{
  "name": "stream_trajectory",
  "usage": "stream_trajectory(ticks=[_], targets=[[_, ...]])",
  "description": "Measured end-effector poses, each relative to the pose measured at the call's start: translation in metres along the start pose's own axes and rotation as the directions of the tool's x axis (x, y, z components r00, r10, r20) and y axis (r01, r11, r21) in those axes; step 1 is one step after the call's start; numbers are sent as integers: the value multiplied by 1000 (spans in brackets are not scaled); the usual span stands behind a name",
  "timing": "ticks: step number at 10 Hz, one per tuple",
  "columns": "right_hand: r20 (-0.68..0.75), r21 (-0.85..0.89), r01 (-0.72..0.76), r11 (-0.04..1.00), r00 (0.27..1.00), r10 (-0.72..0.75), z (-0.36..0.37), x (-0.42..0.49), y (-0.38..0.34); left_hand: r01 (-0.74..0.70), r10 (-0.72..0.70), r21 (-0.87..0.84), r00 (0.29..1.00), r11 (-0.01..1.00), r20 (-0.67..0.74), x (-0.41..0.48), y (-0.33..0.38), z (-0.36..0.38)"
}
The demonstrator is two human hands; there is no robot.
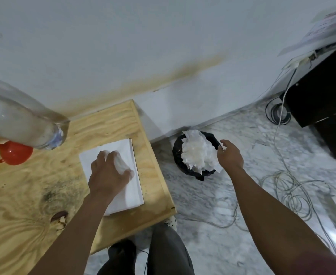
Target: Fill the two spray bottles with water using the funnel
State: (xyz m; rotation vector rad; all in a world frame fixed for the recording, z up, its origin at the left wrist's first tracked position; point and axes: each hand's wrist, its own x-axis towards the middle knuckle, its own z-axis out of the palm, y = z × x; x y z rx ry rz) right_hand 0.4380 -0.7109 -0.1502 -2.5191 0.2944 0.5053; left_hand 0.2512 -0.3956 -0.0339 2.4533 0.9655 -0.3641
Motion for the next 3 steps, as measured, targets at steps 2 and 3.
stream_trajectory(ticks=[2,3], targets=[[-14,-12,50,999,999,-50,-12,-27,-4,-5,5,18,1000,1000,16,-4,1,-5],[-20,41,125,991,992,-124,-14,-44,-19,-67,63,126,997,990,34,-6,3,-13]])
